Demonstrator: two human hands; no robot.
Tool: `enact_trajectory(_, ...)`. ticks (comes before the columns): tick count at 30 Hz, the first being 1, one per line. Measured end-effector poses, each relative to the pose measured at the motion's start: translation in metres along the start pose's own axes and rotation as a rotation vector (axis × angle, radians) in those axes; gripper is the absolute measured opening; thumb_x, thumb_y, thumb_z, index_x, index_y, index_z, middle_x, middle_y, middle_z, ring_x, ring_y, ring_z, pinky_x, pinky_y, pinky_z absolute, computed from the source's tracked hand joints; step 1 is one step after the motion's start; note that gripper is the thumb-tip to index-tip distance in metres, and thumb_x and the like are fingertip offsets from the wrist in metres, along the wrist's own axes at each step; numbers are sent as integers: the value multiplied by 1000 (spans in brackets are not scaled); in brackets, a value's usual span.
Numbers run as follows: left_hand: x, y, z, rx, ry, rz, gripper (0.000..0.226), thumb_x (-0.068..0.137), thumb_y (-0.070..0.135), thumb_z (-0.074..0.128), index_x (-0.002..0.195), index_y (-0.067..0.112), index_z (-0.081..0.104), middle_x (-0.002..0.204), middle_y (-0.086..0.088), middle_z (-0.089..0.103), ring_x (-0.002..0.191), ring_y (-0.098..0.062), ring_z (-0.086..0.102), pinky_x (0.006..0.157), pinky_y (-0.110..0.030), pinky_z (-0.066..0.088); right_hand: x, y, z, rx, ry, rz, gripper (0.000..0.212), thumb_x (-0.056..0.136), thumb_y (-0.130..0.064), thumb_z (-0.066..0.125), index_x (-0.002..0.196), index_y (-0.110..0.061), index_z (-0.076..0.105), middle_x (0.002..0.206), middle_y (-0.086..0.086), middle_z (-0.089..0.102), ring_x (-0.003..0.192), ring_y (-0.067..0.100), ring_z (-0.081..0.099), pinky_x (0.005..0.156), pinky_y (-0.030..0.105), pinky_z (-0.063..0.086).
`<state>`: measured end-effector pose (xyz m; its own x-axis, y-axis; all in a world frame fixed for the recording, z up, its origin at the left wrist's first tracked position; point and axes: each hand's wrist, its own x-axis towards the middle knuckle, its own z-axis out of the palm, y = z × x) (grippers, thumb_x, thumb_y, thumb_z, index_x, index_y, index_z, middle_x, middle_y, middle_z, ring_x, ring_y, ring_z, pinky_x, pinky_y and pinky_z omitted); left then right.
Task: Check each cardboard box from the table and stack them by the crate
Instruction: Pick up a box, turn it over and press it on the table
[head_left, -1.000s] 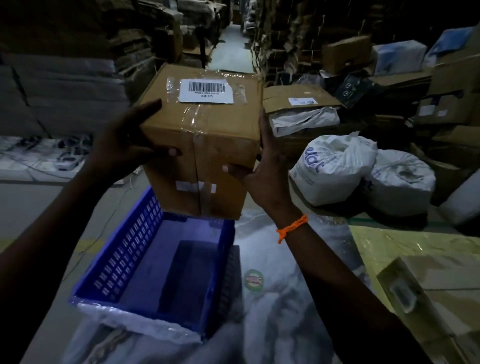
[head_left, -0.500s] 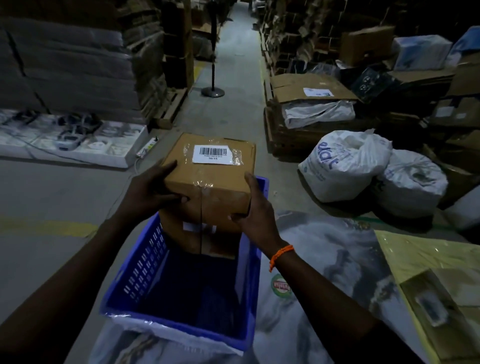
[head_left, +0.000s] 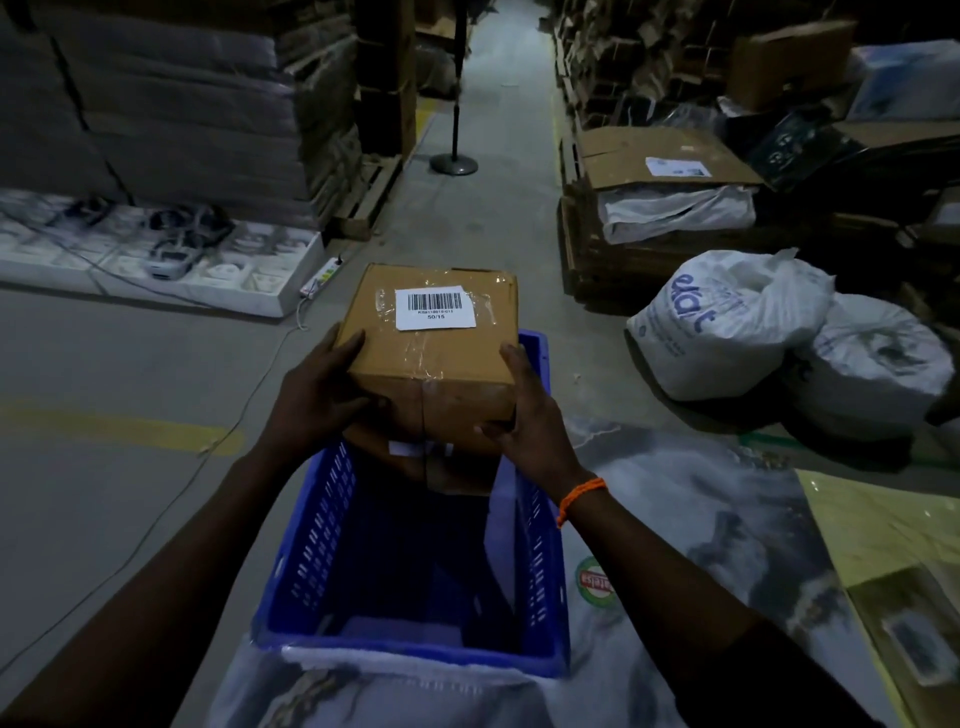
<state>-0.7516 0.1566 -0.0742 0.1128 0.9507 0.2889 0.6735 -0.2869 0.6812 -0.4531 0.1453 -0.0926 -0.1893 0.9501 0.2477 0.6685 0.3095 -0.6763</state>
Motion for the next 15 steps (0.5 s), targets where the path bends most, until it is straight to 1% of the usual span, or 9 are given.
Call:
enact_trajectory(2, -1, -5, 4, -2, -15, -2, 96, 70, 45, 74, 157, 26, 37, 164, -15, 29, 147, -28, 33, 116, -44, 34, 0, 7, -1, -7, -22, -14, 113, 81, -12, 85, 163, -28, 9, 171, 3, 13, 153, 28, 27, 116, 36, 34)
enact_trajectory(4, -6, -9, 9, -6, -23, -11, 102, 73, 27, 75, 161, 26, 24, 165, -11, 28, 146, -32, 37, 113, -52, 40, -3, 13, -5, -14, -51, -22, 119, 80, -13, 85, 163, -30, 2, 172, 2, 9, 151, 24, 27, 112, 24, 36)
enact_trajectory(6, -14, -10, 14, -26, -16, -21, 107, 82, 18, 76, 163, 28, 7, 161, -11, 35, 134, -31, 49, 105, -47, 46, -9, 20, -9, -15, -75, -20, 125, 80, -18, 86, 162, -34, -7, 171, 3, 10, 149, 18, 27, 107, 13, 32)
enact_trajectory(8, -25, -9, 19, -29, -3, -11, 116, 89, 16, 77, 161, 30, -13, 162, -8, 32, 130, -22, 49, 100, -38, 44, -20, 33, -7, -50, -79, -5, 125, 81, -26, 85, 162, -32, -9, 172, 3, 11, 152, 23, 24, 113, 27, 31)
enact_trajectory(10, -45, -14, 26, -20, -27, -81, 127, 89, 10, 76, 154, 35, -30, 170, -3, 10, 129, -11, 47, 94, -36, 46, -37, 52, 2, -99, -92, 39, 122, 81, -30, 82, 164, -24, -6, 172, 6, 9, 155, 29, 19, 120, 38, 24)
enact_trajectory(11, -58, -21, 30, 2, -62, -147, 129, 88, 6, 75, 152, 37, -33, 170, -1, 2, 120, -13, 54, 85, -37, 50, -49, 61, 9, -107, -104, 93, 119, 81, -30, 80, 164, -20, -4, 172, 9, 7, 156, 30, 15, 122, 40, 20)
enact_trajectory(12, -73, -29, 34, 41, -116, -206, 128, 88, 2, 74, 152, 36, -32, 170, 0, -2, 112, -23, 61, 76, -41, 52, -61, 67, 17, -97, -116, 162, 115, 81, -28, 78, 164, -18, -2, 172, 12, 7, 157, 32, 12, 123, 42, 20)
enact_trajectory(13, -88, -37, 39, 103, -179, -239, 125, 87, -2, 72, 154, 31, -28, 170, -2, -5, 109, -34, 63, 74, -45, 52, -72, 73, 25, -73, -118, 226, 111, 82, -24, 76, 164, -18, 1, 171, 15, 8, 156, 35, 12, 122, 46, 26)
enact_trajectory(15, -110, -52, 45, 232, -264, -230, 113, 85, -10, 66, 158, 16, -16, 170, -10, -4, 119, -45, 58, 77, -47, 52, -86, 78, 35, -11, -82, 314, 105, 82, -14, 71, 165, -17, 7, 170, 17, 14, 154, 39, 22, 108, 45, 45)
